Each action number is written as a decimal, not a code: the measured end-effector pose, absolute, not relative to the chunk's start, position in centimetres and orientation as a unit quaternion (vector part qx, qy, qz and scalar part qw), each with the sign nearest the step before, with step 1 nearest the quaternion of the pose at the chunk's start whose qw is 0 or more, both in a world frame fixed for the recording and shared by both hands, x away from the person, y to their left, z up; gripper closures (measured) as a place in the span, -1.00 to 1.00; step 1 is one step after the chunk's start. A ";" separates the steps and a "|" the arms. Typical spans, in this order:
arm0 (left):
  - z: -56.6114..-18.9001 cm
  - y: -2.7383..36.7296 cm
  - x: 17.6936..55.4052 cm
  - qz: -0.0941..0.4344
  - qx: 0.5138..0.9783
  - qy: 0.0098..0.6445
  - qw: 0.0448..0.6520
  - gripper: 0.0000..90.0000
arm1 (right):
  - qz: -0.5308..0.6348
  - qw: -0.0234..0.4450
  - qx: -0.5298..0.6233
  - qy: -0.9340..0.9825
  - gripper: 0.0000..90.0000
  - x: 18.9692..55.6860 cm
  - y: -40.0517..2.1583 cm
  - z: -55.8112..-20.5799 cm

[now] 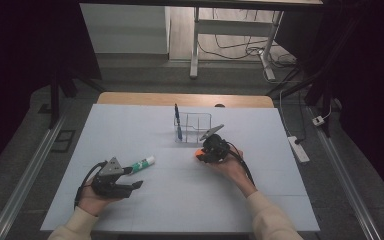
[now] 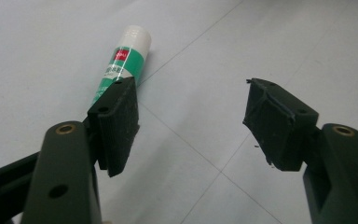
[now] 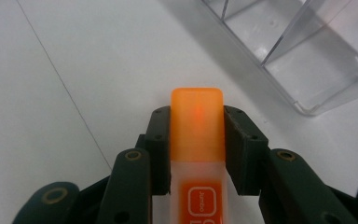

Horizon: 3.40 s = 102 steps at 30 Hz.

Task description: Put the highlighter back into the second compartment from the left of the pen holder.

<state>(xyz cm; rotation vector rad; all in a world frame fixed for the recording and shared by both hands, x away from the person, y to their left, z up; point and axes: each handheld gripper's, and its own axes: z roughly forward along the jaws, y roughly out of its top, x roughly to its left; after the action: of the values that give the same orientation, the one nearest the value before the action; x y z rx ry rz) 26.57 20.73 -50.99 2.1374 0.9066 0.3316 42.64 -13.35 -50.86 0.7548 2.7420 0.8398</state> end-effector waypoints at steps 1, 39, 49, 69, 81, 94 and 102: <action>-51.0 20.7 26.6 0.130 0.840 0.356 0.388 -0.22 | 0.286 0.087 0.253 0.920 0.42 42.6 -13.4 -50.7; -51.0 20.8 26.5 0.130 0.839 0.358 0.388 -0.22 | 0.497 0.113 0.234 0.828 0.42 40.2 -16.2 -43.1; -51.0 20.8 26.5 0.131 0.839 0.358 0.389 -0.22 | 0.510 0.124 0.227 0.820 0.42 39.7 -16.2 -42.4; -51.1 20.8 26.5 0.129 0.839 0.358 0.388 -0.24 | 0.517 0.132 0.226 0.815 0.42 40.1 -15.6 -42.3; -51.0 20.9 26.5 0.129 0.838 0.357 0.392 -0.24 | 0.520 0.141 0.235 0.809 0.42 40.7 -15.3 -42.3; -51.0 20.8 26.4 0.130 0.839 0.353 0.392 -0.24 | 0.527 0.147 0.248 0.800 0.42 42.1 -14.7 -41.6; -51.0 20.8 26.5 0.128 0.838 0.354 0.395 -0.24 | 0.534 0.147 0.255 0.793 0.42 42.8 -14.4 -41.2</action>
<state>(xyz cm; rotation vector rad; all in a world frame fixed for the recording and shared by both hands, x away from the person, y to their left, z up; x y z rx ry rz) 26.45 20.81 -51.01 2.1251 0.8970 0.3245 42.76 -14.43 -41.22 0.7335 2.2814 1.5370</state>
